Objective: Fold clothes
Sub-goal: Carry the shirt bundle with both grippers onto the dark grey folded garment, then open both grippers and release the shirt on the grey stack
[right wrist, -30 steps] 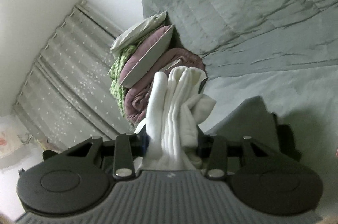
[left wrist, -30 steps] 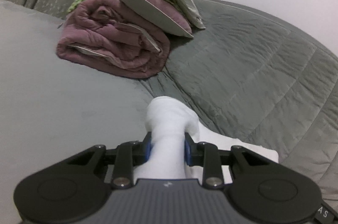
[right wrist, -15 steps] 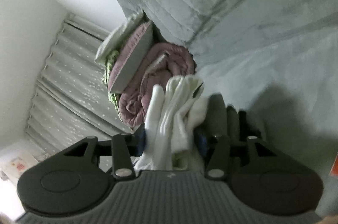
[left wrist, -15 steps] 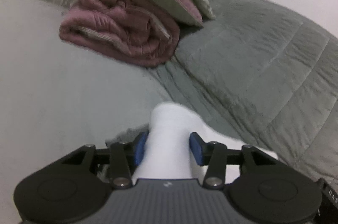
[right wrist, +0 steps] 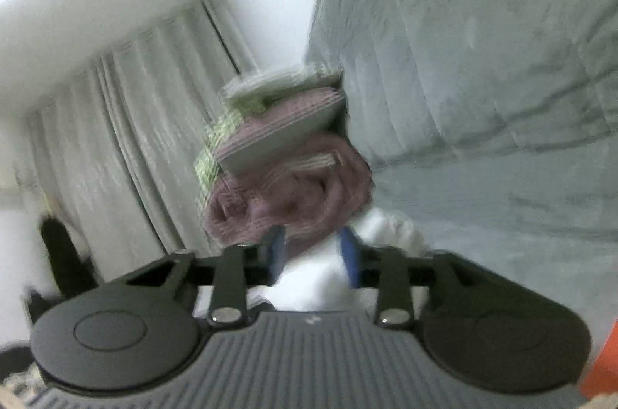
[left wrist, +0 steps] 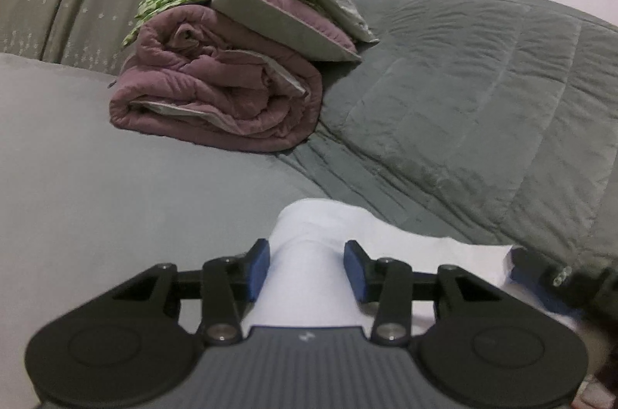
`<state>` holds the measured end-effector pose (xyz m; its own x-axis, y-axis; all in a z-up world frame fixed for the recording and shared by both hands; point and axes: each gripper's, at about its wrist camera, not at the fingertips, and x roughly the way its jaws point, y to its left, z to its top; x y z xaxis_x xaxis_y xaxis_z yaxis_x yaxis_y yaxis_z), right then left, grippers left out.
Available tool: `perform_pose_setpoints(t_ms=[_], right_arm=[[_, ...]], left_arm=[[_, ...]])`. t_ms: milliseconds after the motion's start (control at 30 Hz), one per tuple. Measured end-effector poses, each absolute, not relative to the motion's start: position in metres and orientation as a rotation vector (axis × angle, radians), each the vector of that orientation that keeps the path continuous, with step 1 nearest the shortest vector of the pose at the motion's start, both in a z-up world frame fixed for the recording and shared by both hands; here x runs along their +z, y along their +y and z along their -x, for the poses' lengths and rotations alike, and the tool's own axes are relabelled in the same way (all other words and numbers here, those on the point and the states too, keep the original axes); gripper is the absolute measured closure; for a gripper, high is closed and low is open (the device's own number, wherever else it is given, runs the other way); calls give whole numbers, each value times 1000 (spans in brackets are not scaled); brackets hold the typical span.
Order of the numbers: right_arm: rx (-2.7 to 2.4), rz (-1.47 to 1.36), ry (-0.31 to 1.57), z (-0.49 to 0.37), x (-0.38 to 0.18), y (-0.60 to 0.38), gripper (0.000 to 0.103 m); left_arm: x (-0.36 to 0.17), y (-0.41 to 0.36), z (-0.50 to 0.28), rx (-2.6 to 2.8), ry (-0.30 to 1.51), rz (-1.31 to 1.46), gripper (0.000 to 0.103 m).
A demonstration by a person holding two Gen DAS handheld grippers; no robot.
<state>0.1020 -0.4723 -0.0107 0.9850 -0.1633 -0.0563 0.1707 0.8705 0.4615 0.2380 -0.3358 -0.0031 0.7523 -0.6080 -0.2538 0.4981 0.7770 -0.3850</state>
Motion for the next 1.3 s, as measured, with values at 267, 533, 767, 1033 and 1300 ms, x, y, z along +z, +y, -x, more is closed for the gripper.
perform_pose_setpoints(t_ms=[267, 533, 767, 1033, 1300], right_arm=[[-262, -407, 130, -107, -18, -468, 94], [-209, -414, 47, -81, 19, -466, 42], [-227, -343, 89, -70, 43, -460, 12], [-269, -332, 153, -51, 53, -450, 0], [-315, -461, 267, -27, 75, -452, 0]], left_arm=[[-5, -344, -234, -586, 394, 297, 56], [24, -315, -214, -562, 507, 314, 27], [30, -293, -193, -516, 579, 238, 8], [37, -269, -172, -441, 696, 211, 1], [68, -247, -136, -388, 699, 130, 1]])
